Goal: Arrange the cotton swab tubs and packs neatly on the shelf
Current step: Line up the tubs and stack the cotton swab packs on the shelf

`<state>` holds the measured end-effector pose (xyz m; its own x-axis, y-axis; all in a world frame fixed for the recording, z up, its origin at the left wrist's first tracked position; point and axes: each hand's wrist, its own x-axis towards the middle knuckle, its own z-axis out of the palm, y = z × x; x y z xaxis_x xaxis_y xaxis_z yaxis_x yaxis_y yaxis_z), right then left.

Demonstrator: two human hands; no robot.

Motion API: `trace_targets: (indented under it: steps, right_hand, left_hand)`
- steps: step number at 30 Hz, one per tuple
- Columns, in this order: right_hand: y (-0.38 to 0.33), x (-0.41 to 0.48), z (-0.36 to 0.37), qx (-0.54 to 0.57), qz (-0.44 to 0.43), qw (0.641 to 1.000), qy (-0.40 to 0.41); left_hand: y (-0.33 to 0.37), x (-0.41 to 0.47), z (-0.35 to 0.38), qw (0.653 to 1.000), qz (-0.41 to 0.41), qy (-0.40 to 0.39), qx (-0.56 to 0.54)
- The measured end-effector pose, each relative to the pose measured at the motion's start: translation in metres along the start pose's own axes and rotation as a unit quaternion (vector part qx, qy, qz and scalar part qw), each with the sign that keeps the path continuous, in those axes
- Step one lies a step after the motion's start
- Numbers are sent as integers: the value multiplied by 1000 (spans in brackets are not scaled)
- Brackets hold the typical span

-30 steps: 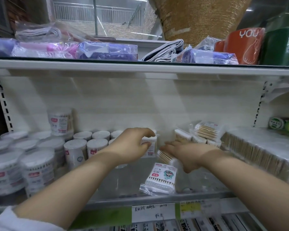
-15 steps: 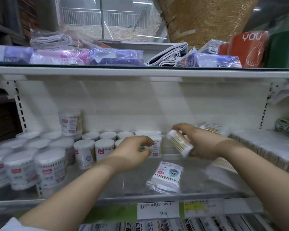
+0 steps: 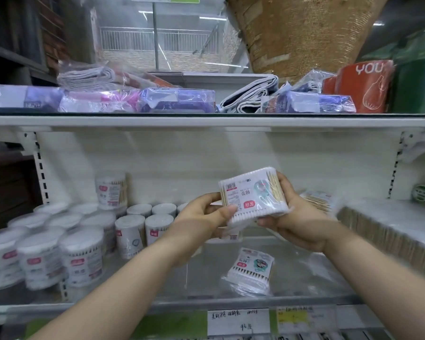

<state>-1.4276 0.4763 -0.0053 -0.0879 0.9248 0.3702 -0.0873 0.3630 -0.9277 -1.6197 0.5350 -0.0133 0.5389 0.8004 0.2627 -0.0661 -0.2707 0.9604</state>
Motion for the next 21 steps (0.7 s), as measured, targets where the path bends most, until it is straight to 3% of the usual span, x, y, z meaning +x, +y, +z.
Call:
trace_targets:
  steps: [7,12,16,21]
  right_hand:
    - [-3,-5,-5,76,76,992,-59]
    - [-3,3,-3,54,61,995,63]
    - [-13,4,4,67,30,991,114]
    - [-28,3,11,-81,47,991,96]
  left_hand:
    - [2,-2,-5,997,20,69,-42]
    - [6,-5,5,998,5,47,-36]
    - [12,-9,1,999,-7,31,-25]
    - [19,-13,-1,996,41,71,-28]
